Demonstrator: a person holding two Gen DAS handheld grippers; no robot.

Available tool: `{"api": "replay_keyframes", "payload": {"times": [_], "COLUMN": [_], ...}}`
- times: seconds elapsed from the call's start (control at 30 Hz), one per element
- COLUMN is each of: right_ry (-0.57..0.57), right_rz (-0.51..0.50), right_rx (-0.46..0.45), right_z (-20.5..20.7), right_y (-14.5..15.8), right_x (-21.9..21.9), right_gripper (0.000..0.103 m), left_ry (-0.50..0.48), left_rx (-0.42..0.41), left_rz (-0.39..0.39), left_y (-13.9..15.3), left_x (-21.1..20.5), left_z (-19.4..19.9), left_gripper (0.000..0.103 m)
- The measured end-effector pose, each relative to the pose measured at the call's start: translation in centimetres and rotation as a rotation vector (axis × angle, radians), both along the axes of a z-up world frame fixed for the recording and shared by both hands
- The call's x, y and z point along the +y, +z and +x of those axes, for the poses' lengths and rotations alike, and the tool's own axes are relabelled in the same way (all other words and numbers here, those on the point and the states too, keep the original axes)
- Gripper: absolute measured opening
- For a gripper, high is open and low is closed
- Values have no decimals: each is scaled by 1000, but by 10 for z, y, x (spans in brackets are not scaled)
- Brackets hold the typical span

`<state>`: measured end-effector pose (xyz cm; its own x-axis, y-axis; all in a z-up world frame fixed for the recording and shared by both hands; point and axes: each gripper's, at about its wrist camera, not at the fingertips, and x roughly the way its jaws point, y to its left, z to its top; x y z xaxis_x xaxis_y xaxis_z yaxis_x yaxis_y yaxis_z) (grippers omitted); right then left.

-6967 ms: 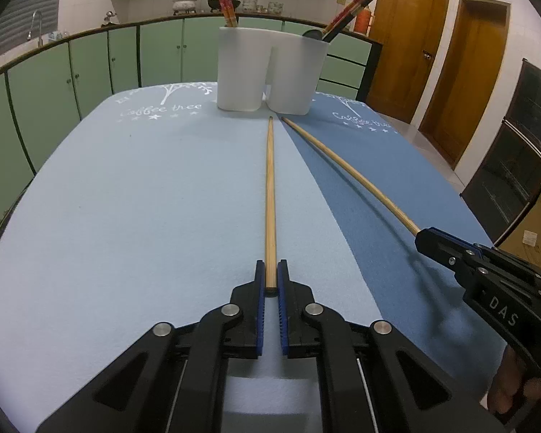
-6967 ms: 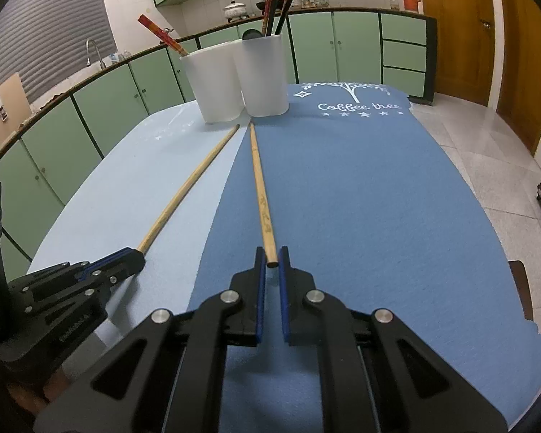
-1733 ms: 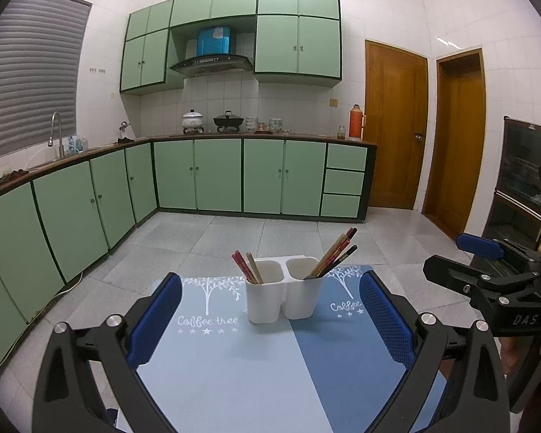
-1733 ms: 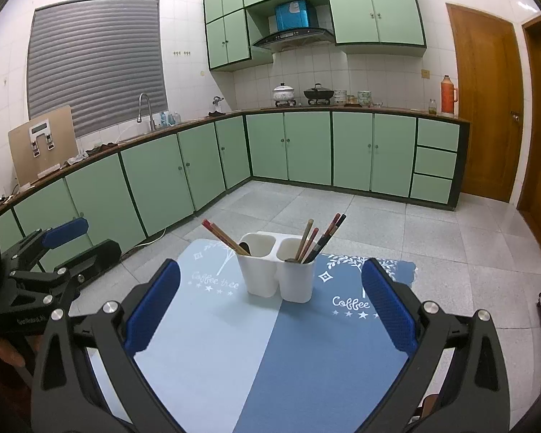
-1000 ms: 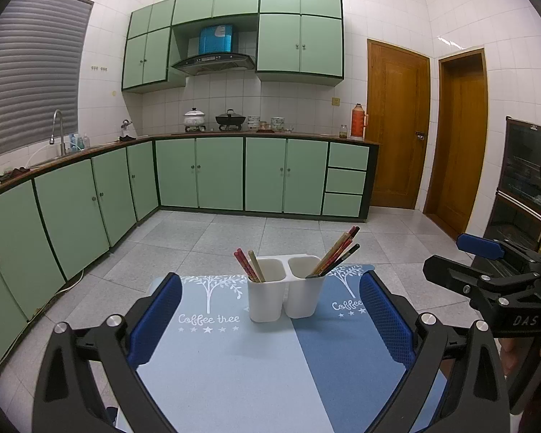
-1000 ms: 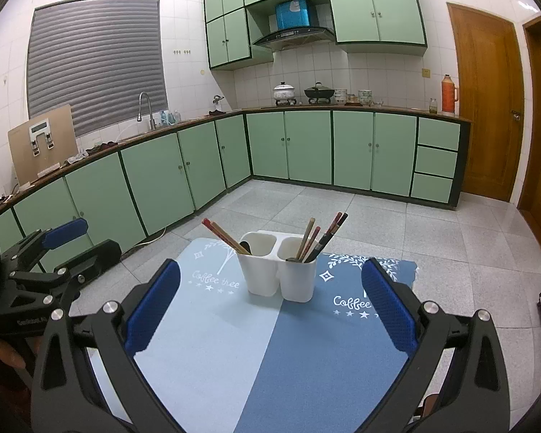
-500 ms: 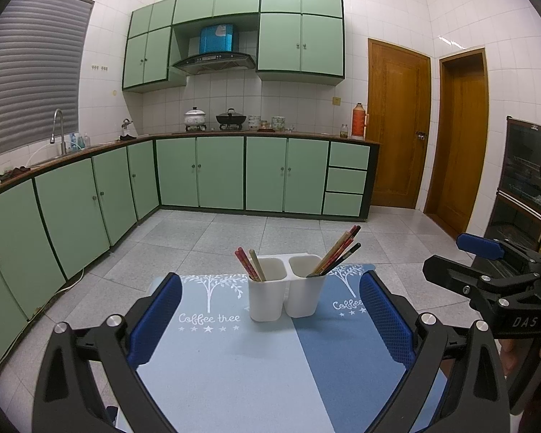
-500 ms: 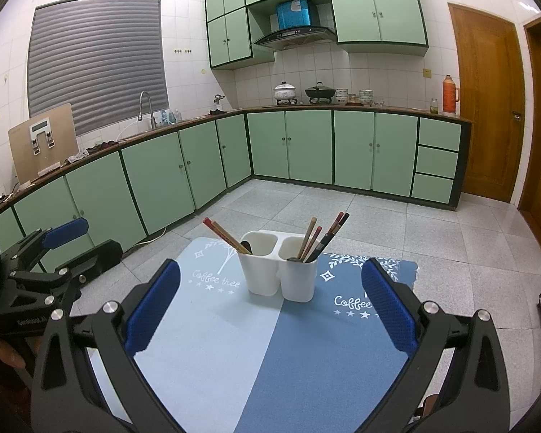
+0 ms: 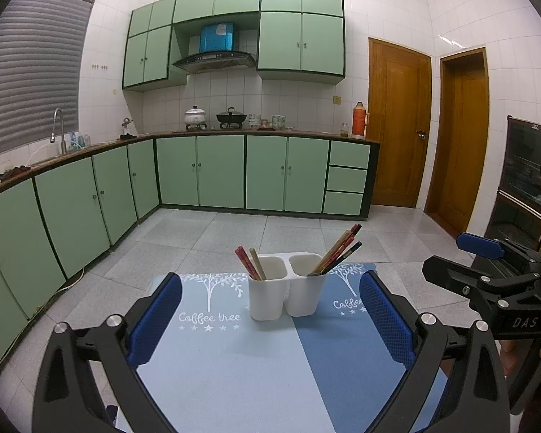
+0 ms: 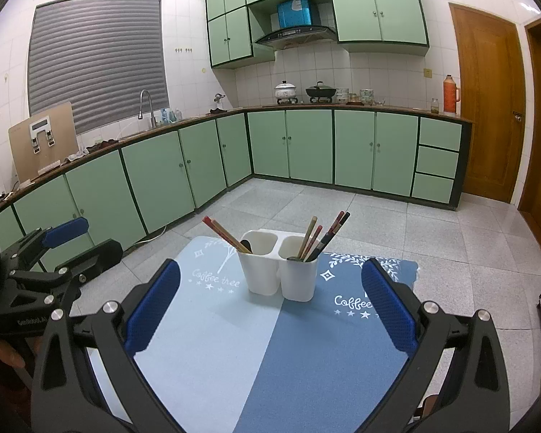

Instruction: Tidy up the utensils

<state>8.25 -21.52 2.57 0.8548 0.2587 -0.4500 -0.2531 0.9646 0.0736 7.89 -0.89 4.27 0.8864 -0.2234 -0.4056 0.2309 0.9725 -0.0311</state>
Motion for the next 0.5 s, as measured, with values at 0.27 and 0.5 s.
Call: {"api": "replay_keyframes", "payload": {"times": [0.27,0.5], "right_ry": [1,0], "right_rz": [-2,-2], "right_rx": [1,1], "right_z": [0,0], "right_y": [-3,-2], "right_x": [2,2], "right_gripper": [98,98], "left_ry": [4,3], "left_rx": [1,1], "left_rz": [-1,-1], "left_y": [-5,-5], "left_x": [2,2], "left_z": [0,1], "left_gripper": [97,97]}}
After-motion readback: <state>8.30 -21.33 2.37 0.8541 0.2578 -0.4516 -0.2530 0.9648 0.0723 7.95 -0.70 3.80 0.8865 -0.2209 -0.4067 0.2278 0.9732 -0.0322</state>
